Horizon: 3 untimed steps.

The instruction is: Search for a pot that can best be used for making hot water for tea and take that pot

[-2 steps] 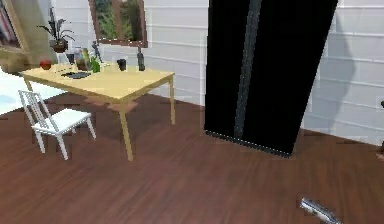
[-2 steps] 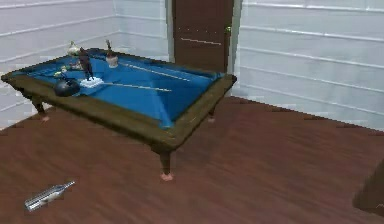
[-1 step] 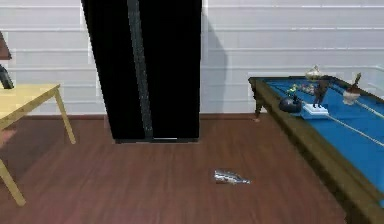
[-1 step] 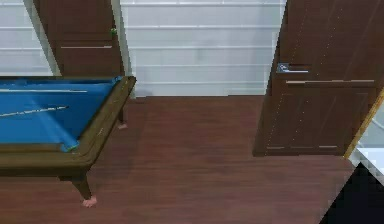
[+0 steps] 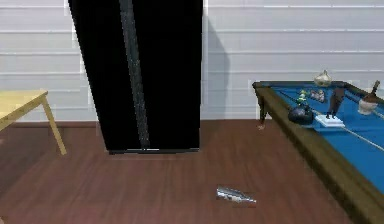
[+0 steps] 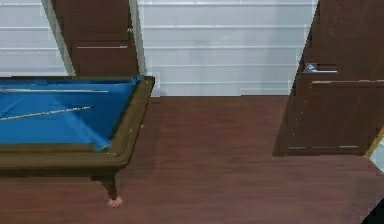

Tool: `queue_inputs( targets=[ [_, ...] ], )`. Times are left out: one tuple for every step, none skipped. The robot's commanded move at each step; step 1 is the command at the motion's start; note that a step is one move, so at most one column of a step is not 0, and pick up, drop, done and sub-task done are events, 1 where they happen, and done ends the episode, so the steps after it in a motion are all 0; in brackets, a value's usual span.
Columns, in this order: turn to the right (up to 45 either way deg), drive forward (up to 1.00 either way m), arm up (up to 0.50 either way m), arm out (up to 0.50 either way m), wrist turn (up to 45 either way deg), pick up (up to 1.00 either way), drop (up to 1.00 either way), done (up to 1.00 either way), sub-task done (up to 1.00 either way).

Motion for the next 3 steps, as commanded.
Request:
queue_inputs(
  targets=[
    [12.0, 0.0, 0.0, 0.0, 0.0, 0.0, 0.0, 0.0, 0.0],
    [0.0, 0.7, 0.0, 0.0, 0.0, 0.0, 0.0, 0.0, 0.0],
    [-45.0, 0.0, 0.0, 0.0, 0.0, 0.0, 0.0, 0.0, 0.0]
  ],
)
